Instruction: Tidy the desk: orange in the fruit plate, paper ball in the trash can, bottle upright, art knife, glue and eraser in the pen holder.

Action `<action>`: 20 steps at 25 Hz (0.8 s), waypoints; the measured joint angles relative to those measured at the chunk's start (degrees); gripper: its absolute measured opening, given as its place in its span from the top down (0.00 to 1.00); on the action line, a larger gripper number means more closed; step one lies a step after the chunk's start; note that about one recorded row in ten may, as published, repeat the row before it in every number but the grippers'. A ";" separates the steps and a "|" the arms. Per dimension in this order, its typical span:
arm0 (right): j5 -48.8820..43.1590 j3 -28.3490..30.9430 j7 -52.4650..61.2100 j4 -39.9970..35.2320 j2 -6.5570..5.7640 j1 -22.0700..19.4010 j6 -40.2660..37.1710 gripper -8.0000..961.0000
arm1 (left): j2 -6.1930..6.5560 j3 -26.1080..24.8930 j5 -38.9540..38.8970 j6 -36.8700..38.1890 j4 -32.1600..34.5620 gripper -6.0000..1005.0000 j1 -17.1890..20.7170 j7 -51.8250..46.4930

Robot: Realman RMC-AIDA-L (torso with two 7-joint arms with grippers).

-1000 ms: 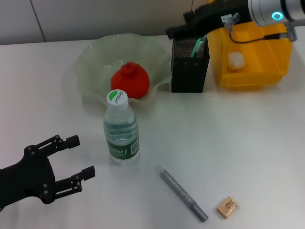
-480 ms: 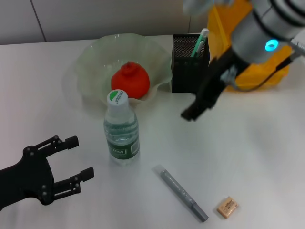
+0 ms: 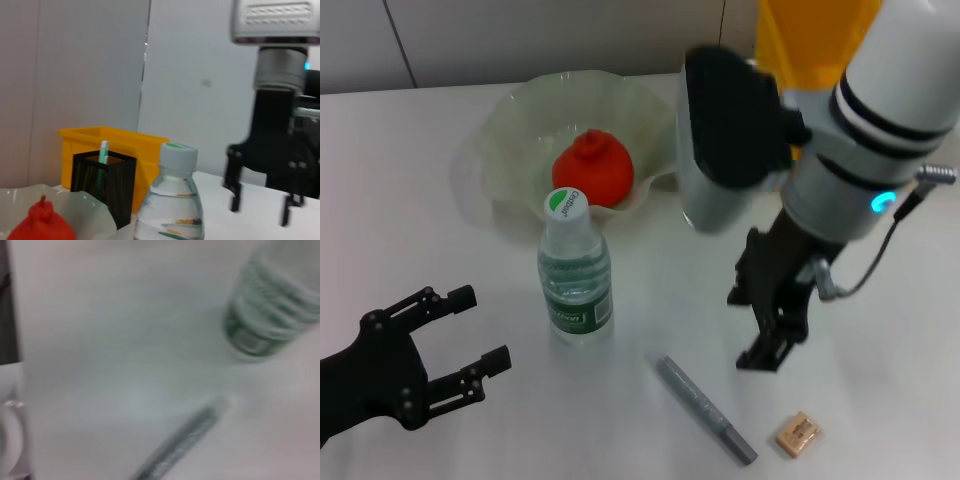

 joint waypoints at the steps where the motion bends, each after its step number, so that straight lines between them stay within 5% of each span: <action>1: 2.51 -0.90 -3.46 -0.32 0.01 -0.84 -1.62 0.29 | -0.02 -0.57 0.00 -0.16 -0.44 0.20 0.27 0.23; 20: 2.86 -5.35 -18.40 -4.66 0.02 -5.59 -9.31 0.29 | 1.15 -1.87 0.43 2.72 -3.70 0.20 1.73 0.81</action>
